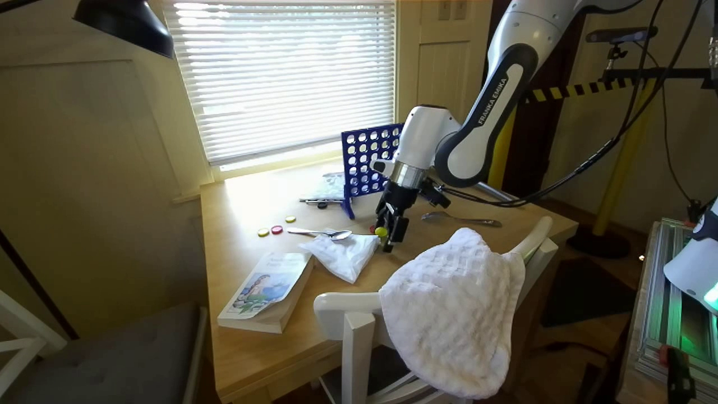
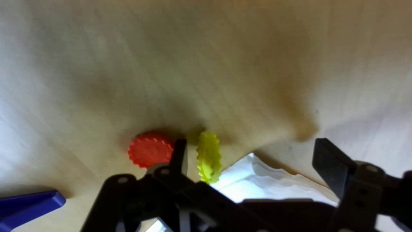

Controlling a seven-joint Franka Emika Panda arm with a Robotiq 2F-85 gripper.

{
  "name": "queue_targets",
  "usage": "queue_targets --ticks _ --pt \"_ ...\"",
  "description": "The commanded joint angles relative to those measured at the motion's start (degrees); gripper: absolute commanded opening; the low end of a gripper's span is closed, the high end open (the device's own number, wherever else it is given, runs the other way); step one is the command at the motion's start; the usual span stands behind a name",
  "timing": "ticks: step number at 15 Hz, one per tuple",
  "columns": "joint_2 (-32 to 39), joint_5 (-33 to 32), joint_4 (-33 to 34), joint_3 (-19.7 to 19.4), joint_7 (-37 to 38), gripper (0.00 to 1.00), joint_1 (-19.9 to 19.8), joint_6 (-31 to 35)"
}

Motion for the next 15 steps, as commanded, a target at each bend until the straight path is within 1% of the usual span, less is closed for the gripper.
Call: queue_targets --ticks 1,5,8,10,11,12,14,15 --pt "0.56 2.59 1.48 -0.94 -1.97 1.00 1.10 -1.65" --pt "0.24 2.88 1.25 -0.71 -2.13 1.00 0.86 -1.56" --pt "0.28 2.80 1.82 -2.02 -1.55 1.00 1.95 -1.73" --pt "0.06 2.75 2.07 -3.14 -0.96 0.87 2.98 -1.69" --pt "0.02 2.69 2.32 -3.66 -0.88 0.70 3.43 -1.52" --pt "0.00 2.66 2.51 -4.01 -0.83 0.68 3.84 -1.48" --pt "-0.16 2.57 2.83 -4.65 -0.82 0.56 4.65 -1.35" --pt "-0.20 2.59 3.04 -4.96 -0.72 0.47 5.04 -1.40"
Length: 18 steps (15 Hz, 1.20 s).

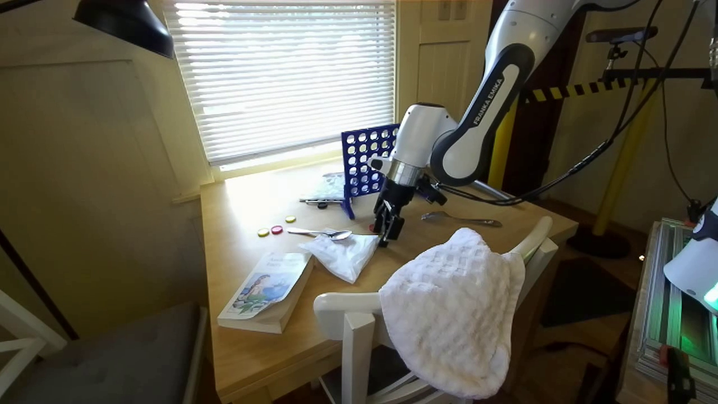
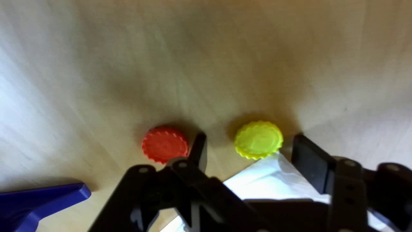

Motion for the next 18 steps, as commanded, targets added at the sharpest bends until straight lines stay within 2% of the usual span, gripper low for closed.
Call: queue_targets --ticks 1,4,5,8,10,14,16,17,18 --pt "0.26 1.97 1.55 -2.26 -0.54 0.41 2.79 -1.10" --pt "-0.81 2.57 1.45 -2.84 0.39 0.19 3.90 -3.12" --pt "-1.79 2.87 0.96 -3.33 1.09 0.14 4.59 -4.16" --pt "-4.67 2.68 -0.32 -6.20 2.89 0.14 7.67 -6.42" --pt "-6.16 2.00 -1.50 -7.75 3.75 0.14 9.57 -3.46" --pt "-13.53 -0.90 -6.86 -17.92 11.04 0.14 19.64 3.91" --pt "-15.98 -1.59 -8.67 -22.68 14.27 0.14 24.55 4.45" --pt "-16.14 -1.05 -9.34 -23.50 14.82 0.64 25.69 3.38" --pt "-16.68 -0.28 -10.16 -22.94 14.49 0.65 25.63 1.56"
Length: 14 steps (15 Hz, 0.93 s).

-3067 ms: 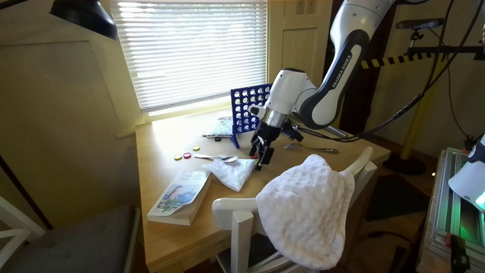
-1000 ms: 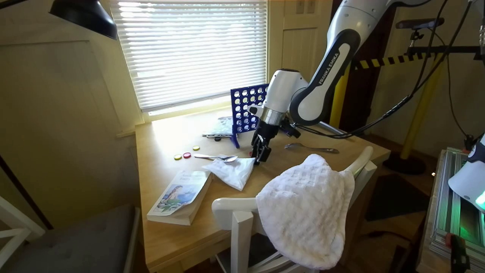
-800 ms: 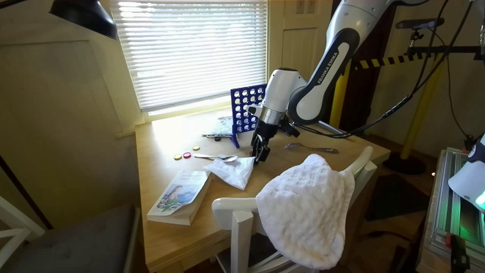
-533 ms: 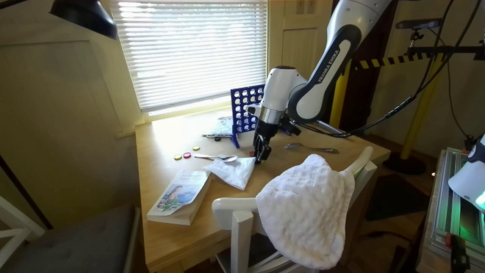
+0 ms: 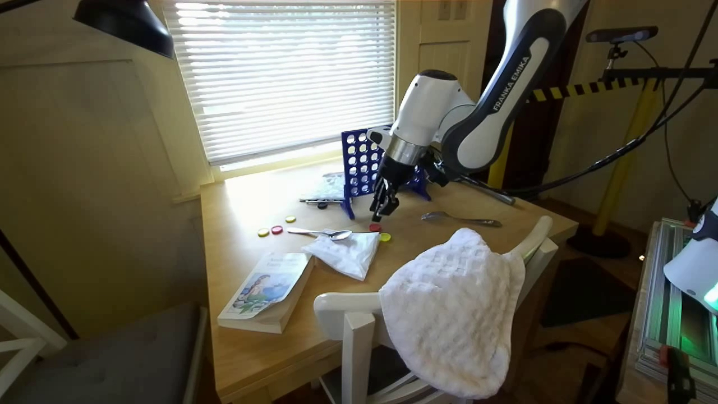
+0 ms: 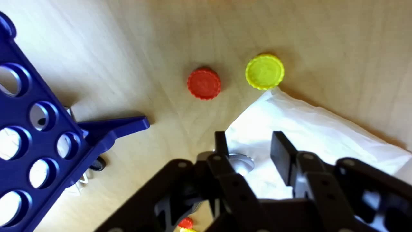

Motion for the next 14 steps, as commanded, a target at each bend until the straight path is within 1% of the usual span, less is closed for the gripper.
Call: queue_targets --ticks 1,3,4,5,6,7,9,13,14 --pt "-3.57 0.96 -5.47 0.39 1.47 0.70 0.59 -2.25" --pt "-2.69 2.39 -6.44 3.02 0.65 0.84 -1.68 -2.17" --pt "-2.29 1.93 -6.74 2.36 0.98 0.93 -1.33 -1.86" --pt "-1.82 1.74 -7.00 2.35 0.80 0.98 -1.85 -0.96" --pt "-1.16 1.58 -7.10 2.29 0.45 1.00 -2.52 0.31" --pt "-0.83 0.83 -6.97 0.79 1.50 1.00 -1.80 0.99" --pt "0.11 0.86 -6.45 0.89 0.98 1.00 -3.02 3.30" --pt "2.98 2.59 -4.90 6.68 -2.13 1.00 -9.62 4.68" --pt "3.99 2.72 -4.62 9.29 -3.20 1.00 -12.41 5.49"
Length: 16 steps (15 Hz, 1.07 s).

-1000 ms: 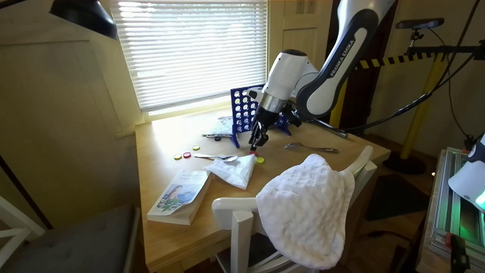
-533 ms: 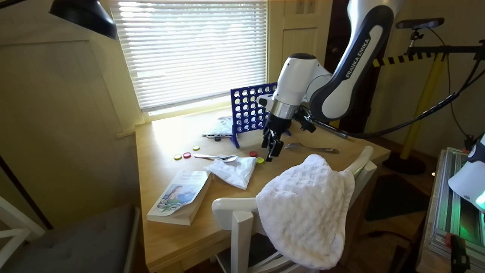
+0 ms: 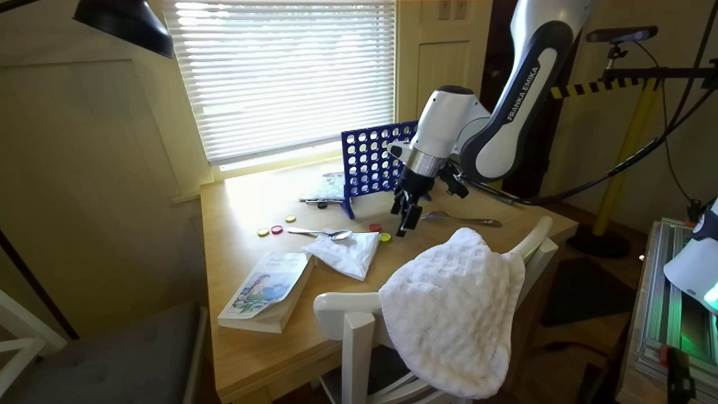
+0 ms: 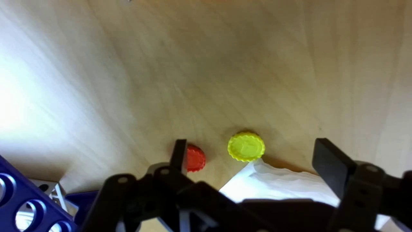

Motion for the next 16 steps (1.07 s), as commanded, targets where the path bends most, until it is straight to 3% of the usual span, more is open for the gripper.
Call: queue_targets --ticks 1,6,10,16 --pt "3.99 1.90 1.98 7.69 -4.44 0.99 -8.01 2.40" --pt "8.36 1.03 4.79 16.08 -8.12 0.82 -17.01 1.90" --pt "11.88 0.47 7.36 21.29 -11.76 0.85 -22.61 -0.69" --pt "14.97 1.62 10.28 24.81 -15.63 0.82 -25.74 -5.92"
